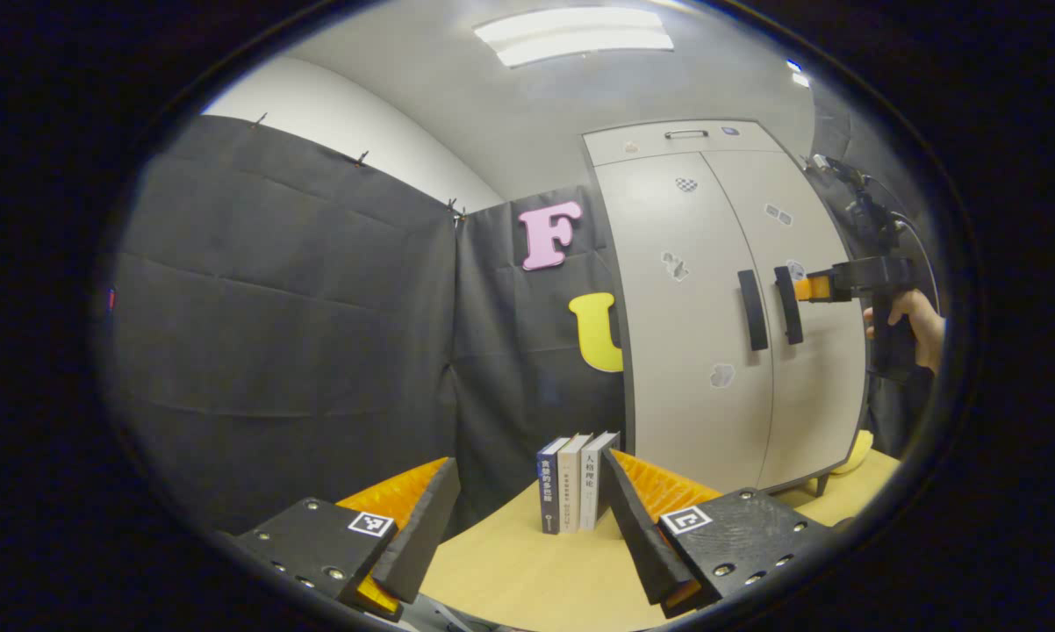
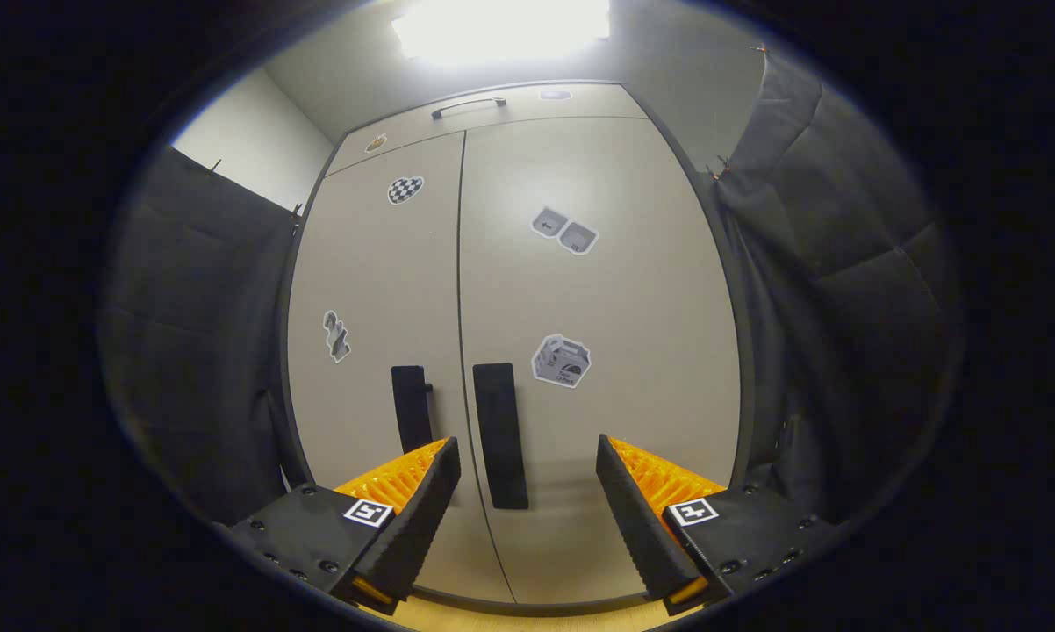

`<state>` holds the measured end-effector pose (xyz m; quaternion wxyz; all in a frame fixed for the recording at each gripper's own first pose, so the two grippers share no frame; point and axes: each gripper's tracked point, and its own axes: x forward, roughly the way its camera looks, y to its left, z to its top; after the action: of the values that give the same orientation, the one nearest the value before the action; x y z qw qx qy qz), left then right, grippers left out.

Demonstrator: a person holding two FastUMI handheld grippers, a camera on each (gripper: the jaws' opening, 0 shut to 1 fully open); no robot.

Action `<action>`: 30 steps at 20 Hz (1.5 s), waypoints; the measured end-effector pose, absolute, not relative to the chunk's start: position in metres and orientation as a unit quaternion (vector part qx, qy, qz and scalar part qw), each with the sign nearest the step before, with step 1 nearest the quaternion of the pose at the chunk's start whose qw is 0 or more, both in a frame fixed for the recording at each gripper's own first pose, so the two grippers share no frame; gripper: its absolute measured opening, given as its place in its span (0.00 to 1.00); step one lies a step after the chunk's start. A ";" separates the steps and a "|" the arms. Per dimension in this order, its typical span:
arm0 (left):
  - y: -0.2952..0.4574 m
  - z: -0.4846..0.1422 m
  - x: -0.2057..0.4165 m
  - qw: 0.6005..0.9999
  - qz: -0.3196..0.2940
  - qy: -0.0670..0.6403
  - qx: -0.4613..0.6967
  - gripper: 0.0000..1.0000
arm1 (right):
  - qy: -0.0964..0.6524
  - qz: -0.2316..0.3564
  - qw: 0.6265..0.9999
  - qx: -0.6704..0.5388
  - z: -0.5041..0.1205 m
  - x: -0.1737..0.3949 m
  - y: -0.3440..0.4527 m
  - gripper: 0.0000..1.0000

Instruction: Open the right door of the double-door shoe cabinet with the right hand, and open the left door with the left hand.

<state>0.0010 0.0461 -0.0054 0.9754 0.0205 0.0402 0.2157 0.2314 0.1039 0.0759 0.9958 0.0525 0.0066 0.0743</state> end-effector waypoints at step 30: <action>0.051 -0.016 -0.004 0.969 0.243 0.052 0.000 0.94 | 0.129 0.095 0.986 0.037 0.043 0.284 0.133 0.12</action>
<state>-0.0036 0.0506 -0.0165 0.9687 0.0000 0.0523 0.2426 0.2844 0.1335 0.0428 0.9864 0.0372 0.1293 0.0948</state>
